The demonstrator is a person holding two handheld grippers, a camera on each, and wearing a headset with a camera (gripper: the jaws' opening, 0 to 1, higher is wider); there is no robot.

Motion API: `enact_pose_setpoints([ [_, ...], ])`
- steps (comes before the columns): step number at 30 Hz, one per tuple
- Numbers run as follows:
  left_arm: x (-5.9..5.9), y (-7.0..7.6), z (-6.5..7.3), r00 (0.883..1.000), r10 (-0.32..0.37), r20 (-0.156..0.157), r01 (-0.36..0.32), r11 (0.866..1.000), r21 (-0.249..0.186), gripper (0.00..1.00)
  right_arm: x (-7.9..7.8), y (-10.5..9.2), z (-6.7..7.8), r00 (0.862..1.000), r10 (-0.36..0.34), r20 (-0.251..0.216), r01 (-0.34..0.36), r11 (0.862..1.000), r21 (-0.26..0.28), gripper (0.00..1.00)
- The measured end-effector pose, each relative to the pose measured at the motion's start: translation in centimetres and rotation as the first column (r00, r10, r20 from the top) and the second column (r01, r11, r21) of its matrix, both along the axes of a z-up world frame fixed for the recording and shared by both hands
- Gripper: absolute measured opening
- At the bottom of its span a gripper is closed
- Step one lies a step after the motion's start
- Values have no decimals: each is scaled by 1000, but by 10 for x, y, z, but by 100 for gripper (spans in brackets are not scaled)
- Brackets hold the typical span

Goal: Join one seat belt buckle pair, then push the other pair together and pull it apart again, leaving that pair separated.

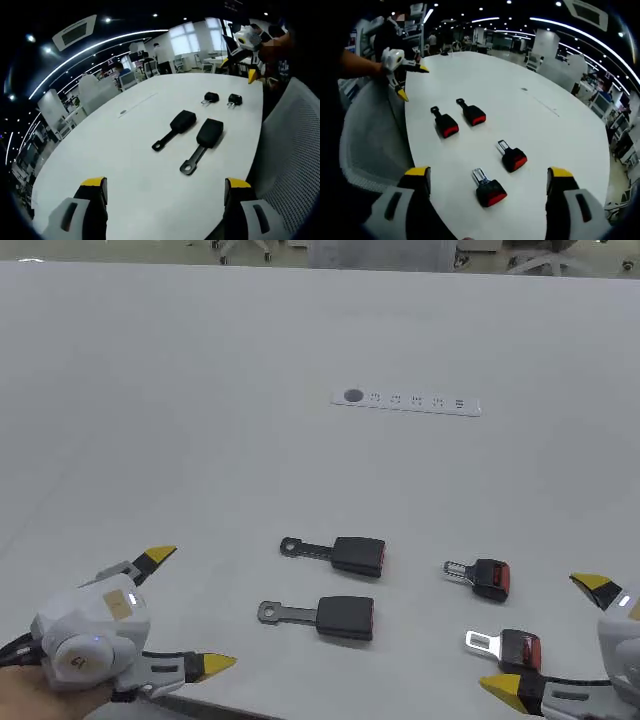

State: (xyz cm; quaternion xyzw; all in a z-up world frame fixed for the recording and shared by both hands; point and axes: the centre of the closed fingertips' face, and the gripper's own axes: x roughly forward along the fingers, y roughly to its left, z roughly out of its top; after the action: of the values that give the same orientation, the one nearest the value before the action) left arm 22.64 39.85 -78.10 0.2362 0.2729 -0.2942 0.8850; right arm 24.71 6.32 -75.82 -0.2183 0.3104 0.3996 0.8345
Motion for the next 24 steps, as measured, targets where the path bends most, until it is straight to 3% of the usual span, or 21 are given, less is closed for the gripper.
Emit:
enact_pose_setpoints([
  [24, -3, -2, -3, 1000, -19, -4, 19, 999, 27, 97, -11, 4, -10, 999, 37, -16, -37, 999, -20, 97],
])
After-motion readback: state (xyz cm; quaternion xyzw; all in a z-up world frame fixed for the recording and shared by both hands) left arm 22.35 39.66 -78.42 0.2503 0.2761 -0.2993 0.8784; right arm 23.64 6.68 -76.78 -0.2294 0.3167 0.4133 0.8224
